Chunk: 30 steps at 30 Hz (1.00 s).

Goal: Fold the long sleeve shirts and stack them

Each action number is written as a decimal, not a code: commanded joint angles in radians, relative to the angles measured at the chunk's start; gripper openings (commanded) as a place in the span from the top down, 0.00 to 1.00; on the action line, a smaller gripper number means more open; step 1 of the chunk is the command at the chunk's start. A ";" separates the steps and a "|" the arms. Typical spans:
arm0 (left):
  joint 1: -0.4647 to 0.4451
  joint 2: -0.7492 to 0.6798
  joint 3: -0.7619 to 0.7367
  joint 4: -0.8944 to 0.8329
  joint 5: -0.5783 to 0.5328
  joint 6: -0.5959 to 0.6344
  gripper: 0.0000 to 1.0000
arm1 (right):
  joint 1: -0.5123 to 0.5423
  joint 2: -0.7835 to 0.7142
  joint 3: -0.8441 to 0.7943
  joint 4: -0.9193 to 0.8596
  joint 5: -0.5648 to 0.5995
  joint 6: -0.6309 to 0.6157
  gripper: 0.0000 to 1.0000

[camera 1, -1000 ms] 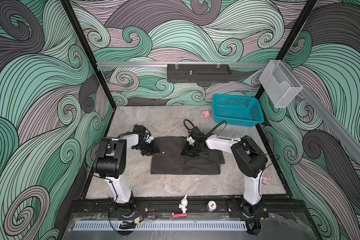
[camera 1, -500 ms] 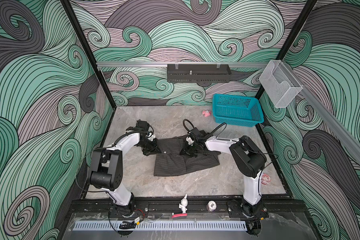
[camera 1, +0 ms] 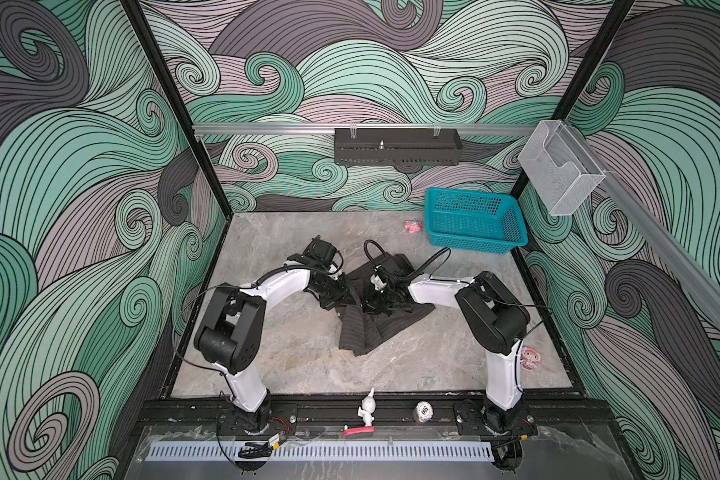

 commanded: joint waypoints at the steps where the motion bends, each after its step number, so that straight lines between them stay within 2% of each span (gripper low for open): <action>1: -0.001 0.081 0.042 0.097 0.007 -0.061 1.00 | 0.015 0.009 -0.036 -0.073 0.061 -0.023 0.95; 2: 0.000 0.105 0.047 0.104 0.008 -0.065 1.00 | 0.014 -0.006 -0.036 -0.085 0.075 -0.031 0.93; 5: 0.003 0.175 0.064 0.109 0.004 -0.062 1.00 | 0.008 -0.065 -0.019 -0.168 0.143 -0.081 0.76; 8: 0.013 0.204 0.064 0.104 -0.003 -0.052 1.00 | -0.012 -0.125 0.049 -0.372 0.261 -0.178 0.62; 12: 0.026 0.228 0.071 0.058 -0.014 -0.022 1.00 | -0.105 -0.226 0.062 -0.446 0.322 -0.287 0.56; 16: 0.032 0.256 0.102 -0.020 -0.027 0.021 1.00 | -0.262 -0.189 0.147 -0.498 0.289 -0.449 0.57; 19: 0.037 0.268 0.132 -0.082 -0.042 0.064 1.00 | -0.359 -0.061 0.270 -0.584 0.231 -0.560 0.61; 21: 0.042 0.275 0.150 -0.118 -0.045 0.090 1.00 | -0.398 0.022 0.326 -0.631 0.147 -0.582 0.64; 26: 0.062 0.280 0.173 -0.172 -0.044 0.140 1.00 | -0.393 0.117 0.332 -0.626 0.069 -0.578 0.70; 30: 0.082 0.273 0.181 -0.201 -0.042 0.167 1.00 | -0.386 0.123 0.271 -0.610 0.039 -0.545 0.72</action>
